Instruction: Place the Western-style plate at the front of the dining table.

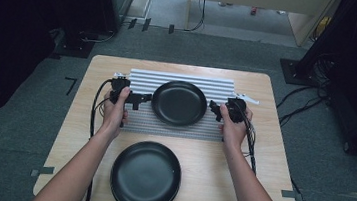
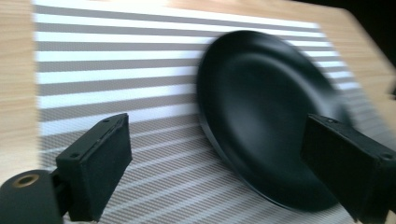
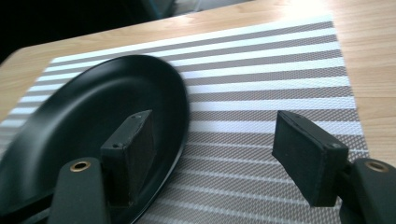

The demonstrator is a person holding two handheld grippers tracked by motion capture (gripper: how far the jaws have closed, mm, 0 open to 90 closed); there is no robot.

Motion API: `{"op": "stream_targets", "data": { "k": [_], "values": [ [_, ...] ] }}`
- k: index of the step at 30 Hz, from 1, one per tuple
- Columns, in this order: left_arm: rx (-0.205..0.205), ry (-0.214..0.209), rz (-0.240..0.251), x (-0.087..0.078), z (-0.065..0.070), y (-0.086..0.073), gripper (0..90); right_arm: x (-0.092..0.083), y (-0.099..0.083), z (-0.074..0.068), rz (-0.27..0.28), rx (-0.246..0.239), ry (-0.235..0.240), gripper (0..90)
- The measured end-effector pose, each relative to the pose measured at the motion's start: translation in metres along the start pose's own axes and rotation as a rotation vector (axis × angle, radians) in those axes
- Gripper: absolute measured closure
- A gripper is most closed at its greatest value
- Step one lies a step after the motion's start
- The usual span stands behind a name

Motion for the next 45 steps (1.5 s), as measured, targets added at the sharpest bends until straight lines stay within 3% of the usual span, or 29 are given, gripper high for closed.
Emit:
{"op": "stream_targets", "data": {
  "k": [1,2,9,13,21,29,39,45],
  "values": [
    [0.005,-0.038,0.013,-0.004,0.003,-0.001,2.0,-0.004,-0.001,-0.002,-0.002,-0.007,0.014,29.0],
    [0.015,-0.040,0.022,-0.009,0.007,-0.001,0.4,-0.007,-0.003,-0.003,0.005,-0.015,0.034,28.6],
    [0.063,-0.005,0.031,-0.031,0.015,-0.013,0.4,-0.031,-0.012,-0.008,0.013,-0.060,0.075,27.6],
    [0.050,0.003,0.048,-0.044,0.011,-0.023,0.4,-0.044,-0.017,-0.006,0.001,-0.072,0.093,26.4],
    [0.053,0.058,0.059,-0.066,0.005,-0.045,0.5,-0.069,-0.028,0.005,0.002,-0.119,0.083,25.8],
    [0.063,0.061,0.052,-0.081,0.005,-0.062,0.4,-0.094,-0.035,0.012,0.025,-0.151,0.076,25.7],
    [0.065,0.098,0.061,-0.099,0.001,-0.082,0.4,-0.118,-0.045,0.023,0.034,-0.153,0.086,24.7],
    [0.079,0.098,0.056,-0.109,0.001,-0.094,0.4,-0.131,-0.057,0.033,0.023,-0.154,0.093,24.1]
  ]
}}
Point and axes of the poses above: each handheld gripper's, and its own axes: x roughly forward along the jaws, y roughly out of its top, z roughly to its right, the point moved 4 cm from there along x, roughly forward along the jaws, and after that the axes turned 5 degrees about x, right-handed, at the moved point
